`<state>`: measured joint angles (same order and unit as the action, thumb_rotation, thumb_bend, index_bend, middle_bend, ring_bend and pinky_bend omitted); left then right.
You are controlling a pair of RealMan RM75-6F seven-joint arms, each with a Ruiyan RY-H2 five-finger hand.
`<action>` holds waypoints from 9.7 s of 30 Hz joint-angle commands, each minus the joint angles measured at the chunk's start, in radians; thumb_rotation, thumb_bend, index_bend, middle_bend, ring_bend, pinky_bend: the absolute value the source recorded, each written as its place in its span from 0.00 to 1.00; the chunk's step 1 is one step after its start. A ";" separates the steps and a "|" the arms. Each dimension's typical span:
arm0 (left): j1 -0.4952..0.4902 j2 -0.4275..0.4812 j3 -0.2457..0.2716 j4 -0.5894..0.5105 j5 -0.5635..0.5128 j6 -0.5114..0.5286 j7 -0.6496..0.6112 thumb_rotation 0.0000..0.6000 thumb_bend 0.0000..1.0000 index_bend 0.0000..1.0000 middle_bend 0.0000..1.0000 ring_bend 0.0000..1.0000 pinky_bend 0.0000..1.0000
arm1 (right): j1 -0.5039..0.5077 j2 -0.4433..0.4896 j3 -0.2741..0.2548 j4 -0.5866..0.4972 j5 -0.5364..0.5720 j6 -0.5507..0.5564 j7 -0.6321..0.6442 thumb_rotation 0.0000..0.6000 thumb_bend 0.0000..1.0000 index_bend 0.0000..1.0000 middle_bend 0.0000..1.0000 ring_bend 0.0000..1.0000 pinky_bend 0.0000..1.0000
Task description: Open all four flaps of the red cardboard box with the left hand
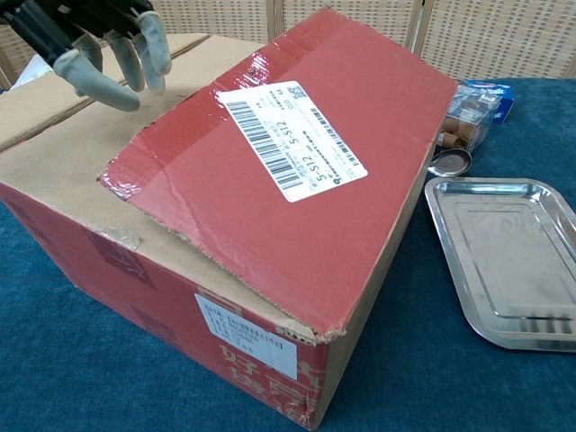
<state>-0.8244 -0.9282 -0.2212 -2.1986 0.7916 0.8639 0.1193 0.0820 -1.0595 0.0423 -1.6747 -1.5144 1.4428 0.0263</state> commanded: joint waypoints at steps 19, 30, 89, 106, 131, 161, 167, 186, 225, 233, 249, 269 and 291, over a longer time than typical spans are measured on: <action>-0.100 -0.240 0.061 -0.031 -0.080 0.236 0.313 1.00 0.00 0.45 0.48 0.41 0.59 | -0.003 0.011 -0.002 -0.005 -0.009 0.010 0.023 1.00 0.00 0.00 0.00 0.00 0.00; -0.087 -0.280 0.038 -0.050 0.004 0.279 0.294 1.00 0.00 0.44 0.47 0.40 0.58 | -0.004 0.013 -0.004 -0.006 -0.014 0.010 0.025 1.00 0.00 0.00 0.00 0.00 0.00; -0.160 -0.626 -0.014 0.171 0.433 0.282 0.401 1.00 0.00 0.25 0.10 0.05 0.26 | -0.003 0.021 -0.008 -0.009 -0.023 0.011 0.043 1.00 0.00 0.00 0.00 0.00 0.00; -0.199 -0.611 0.043 0.219 0.498 0.207 0.580 1.00 0.00 0.22 0.01 0.02 0.25 | -0.004 0.021 -0.011 -0.010 -0.028 0.012 0.040 1.00 0.00 0.00 0.00 0.00 0.00; -0.106 -0.465 0.082 0.214 0.494 0.263 0.583 1.00 0.00 0.10 0.00 0.00 0.19 | -0.006 0.026 -0.012 -0.015 -0.033 0.018 0.048 1.00 0.00 0.00 0.00 0.00 0.00; -0.054 -0.523 0.047 0.389 0.430 0.306 0.565 1.00 0.09 0.00 0.00 0.00 0.18 | -0.004 0.030 -0.015 -0.017 -0.036 0.013 0.058 1.00 0.00 0.00 0.00 0.00 0.00; -0.050 -0.518 0.029 0.403 0.454 0.331 0.566 1.00 0.10 0.00 0.00 0.00 0.18 | -0.002 0.033 -0.017 -0.017 -0.039 0.010 0.063 1.00 0.00 0.00 0.00 0.00 0.00; -0.110 -0.462 -0.104 0.435 0.426 0.314 0.581 1.00 0.10 0.00 0.00 0.00 0.18 | 0.001 0.039 -0.017 -0.021 -0.034 0.000 0.076 1.00 0.00 0.00 0.00 0.00 0.00; -0.383 -0.732 -0.202 1.083 0.406 0.246 0.441 1.00 0.10 0.00 0.00 0.00 0.16 | 0.036 0.056 -0.006 -0.037 0.018 -0.075 0.107 1.00 0.00 0.00 0.00 0.00 0.00; -0.386 -0.762 -0.171 1.146 0.416 0.230 0.419 1.00 0.09 0.00 0.00 0.00 0.17 | 0.039 0.053 -0.009 -0.035 0.018 -0.082 0.103 1.00 0.00 0.00 0.00 0.00 0.00; -0.360 -0.757 -0.138 1.165 0.446 0.255 0.392 1.00 0.09 0.00 0.00 0.00 0.12 | 0.038 0.052 -0.013 -0.039 0.009 -0.077 0.098 1.00 0.00 0.00 0.00 0.00 0.00; -0.270 -0.359 -0.101 0.594 0.228 0.003 0.450 1.00 0.09 0.33 0.30 0.24 0.39 | 0.043 0.048 -0.022 -0.042 -0.002 -0.086 0.084 1.00 0.00 0.00 0.00 0.00 0.00; -0.232 -0.210 0.010 0.357 0.039 -0.064 0.376 1.00 0.04 0.47 0.48 0.42 0.60 | 0.043 0.041 -0.026 -0.046 -0.008 -0.081 0.064 1.00 0.00 0.00 0.00 0.00 0.00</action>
<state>-1.0510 -1.1288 -0.2153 -1.8430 0.8479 0.7998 0.5044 0.1253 -1.0186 0.0167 -1.7210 -1.5224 1.3619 0.0902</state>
